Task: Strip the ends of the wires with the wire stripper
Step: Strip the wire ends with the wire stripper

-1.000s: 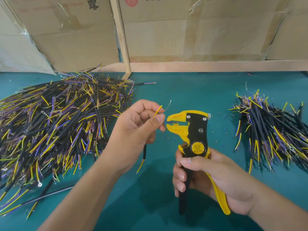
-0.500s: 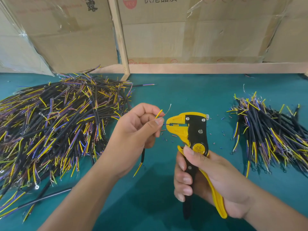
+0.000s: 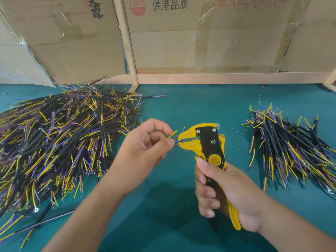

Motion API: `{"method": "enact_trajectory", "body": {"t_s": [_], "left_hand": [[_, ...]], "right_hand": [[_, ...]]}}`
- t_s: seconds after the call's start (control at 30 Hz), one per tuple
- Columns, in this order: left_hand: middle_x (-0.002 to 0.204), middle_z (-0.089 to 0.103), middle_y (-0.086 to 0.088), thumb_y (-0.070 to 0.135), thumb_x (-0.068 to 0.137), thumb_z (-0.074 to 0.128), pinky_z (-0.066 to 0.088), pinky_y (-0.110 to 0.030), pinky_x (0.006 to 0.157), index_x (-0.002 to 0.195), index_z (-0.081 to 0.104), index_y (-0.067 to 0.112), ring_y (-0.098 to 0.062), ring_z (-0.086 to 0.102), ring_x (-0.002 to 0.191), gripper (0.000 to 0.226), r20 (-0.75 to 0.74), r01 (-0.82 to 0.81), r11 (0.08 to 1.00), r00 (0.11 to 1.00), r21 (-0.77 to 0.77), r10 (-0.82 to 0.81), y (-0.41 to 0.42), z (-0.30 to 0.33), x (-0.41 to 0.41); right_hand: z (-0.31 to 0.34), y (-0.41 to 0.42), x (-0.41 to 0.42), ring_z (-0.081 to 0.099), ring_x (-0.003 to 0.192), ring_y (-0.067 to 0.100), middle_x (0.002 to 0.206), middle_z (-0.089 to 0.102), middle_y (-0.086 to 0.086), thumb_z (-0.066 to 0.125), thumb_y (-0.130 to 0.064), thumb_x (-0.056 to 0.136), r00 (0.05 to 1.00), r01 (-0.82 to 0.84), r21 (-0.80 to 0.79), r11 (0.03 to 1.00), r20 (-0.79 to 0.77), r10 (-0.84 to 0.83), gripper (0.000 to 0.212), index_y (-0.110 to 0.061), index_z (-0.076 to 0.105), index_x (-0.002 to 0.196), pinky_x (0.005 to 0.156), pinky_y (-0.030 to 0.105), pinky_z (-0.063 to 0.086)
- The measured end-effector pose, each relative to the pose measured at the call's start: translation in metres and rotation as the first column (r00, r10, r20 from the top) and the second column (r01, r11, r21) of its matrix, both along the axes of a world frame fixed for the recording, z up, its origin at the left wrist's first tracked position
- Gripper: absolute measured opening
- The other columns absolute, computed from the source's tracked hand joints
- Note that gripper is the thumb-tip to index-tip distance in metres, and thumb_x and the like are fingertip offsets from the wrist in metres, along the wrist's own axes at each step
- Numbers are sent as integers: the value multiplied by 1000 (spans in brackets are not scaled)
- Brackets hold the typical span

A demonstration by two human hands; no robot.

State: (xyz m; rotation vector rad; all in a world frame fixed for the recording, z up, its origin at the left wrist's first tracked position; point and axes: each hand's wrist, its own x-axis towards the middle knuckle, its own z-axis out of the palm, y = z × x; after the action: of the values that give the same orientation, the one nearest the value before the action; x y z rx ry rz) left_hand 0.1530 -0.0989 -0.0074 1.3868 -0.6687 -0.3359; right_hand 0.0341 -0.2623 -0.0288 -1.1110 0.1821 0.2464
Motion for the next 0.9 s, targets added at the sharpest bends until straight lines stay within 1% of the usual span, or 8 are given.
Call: {"method": "enact_trajectory", "body": {"t_s": [0.13, 0.2, 0.3, 0.4, 0.5, 0.57, 0.67, 0.9], "left_hand": [[54, 42, 5, 7, 83, 58, 23, -17, 44, 88, 61, 19, -7, 27, 43, 13, -23, -112, 992, 994, -59, 110, 5, 2, 8], [53, 41, 5, 7, 83, 57, 22, -17, 44, 91, 58, 15, -7, 26, 43, 12, -31, -132, 989, 991, -67, 130, 7, 2, 12], [55, 41, 4, 7, 81, 62, 24, -17, 44, 89, 62, 17, -7, 27, 43, 13, -12, -93, 994, 996, -57, 92, 7, 0, 11], [57, 41, 4, 19, 76, 68, 25, -17, 44, 89, 64, 18, -7, 28, 43, 13, 15, -56, 997, 998, -51, 57, 7, 0, 11], [57, 39, 0, 23, 75, 67, 26, -19, 45, 87, 65, 19, -9, 29, 45, 13, 31, -73, 996, 997, -42, 74, 7, 0, 11], [56, 42, 2, 18, 79, 67, 27, -18, 46, 84, 66, 21, -10, 31, 45, 7, 45, -74, 997, 996, -18, 75, 7, 0, 10], [55, 45, 4, 12, 83, 61, 28, -18, 45, 78, 66, 20, -10, 33, 47, 10, 64, -78, 996, 995, 42, 75, 5, 1, 7], [60, 55, 16, -1, 91, 64, 33, -6, 50, 80, 61, 8, 4, 41, 48, 14, 196, 83, 983, 974, 167, -115, 2, 1, -5]], "right_hand": [[3, -11, 7, 35, 44, 21, 59, 35, 6, 79, -41, 79, 993, 118, 123, 985, 8, -120, 42, -12, 51, 70, 48, 35, 42], [4, -17, 10, 43, 51, 25, 63, 40, 9, 75, -36, 83, 988, 149, 144, 978, 22, -153, 34, -11, 55, 74, 55, 41, 50], [3, -18, 11, 53, 64, 31, 72, 49, 14, 70, -27, 84, 992, 114, 174, 978, 29, -121, 23, -7, 60, 82, 70, 46, 56], [0, -14, 10, 56, 69, 33, 77, 53, 18, 69, -23, 82, 997, 79, 163, 983, 0, -80, 22, -3, 63, 86, 77, 48, 57], [0, -11, 9, 57, 71, 34, 78, 53, 19, 70, -24, 81, 998, 64, 150, 987, -32, -60, 24, -3, 63, 88, 79, 49, 57], [1, -9, 8, 57, 71, 34, 78, 53, 18, 69, -25, 81, 998, 66, 131, 989, -32, -62, 24, -3, 64, 89, 78, 49, 56], [2, -8, 7, 56, 70, 34, 77, 53, 18, 69, -24, 82, 997, 79, 142, 987, -7, -79, 24, -2, 66, 90, 76, 49, 57], [2, -5, 6, 68, 77, 36, 86, 68, 23, 71, -27, 77, 990, 141, 88, 986, 6, -142, 29, -1, 68, 91, 74, 46, 59]]}}
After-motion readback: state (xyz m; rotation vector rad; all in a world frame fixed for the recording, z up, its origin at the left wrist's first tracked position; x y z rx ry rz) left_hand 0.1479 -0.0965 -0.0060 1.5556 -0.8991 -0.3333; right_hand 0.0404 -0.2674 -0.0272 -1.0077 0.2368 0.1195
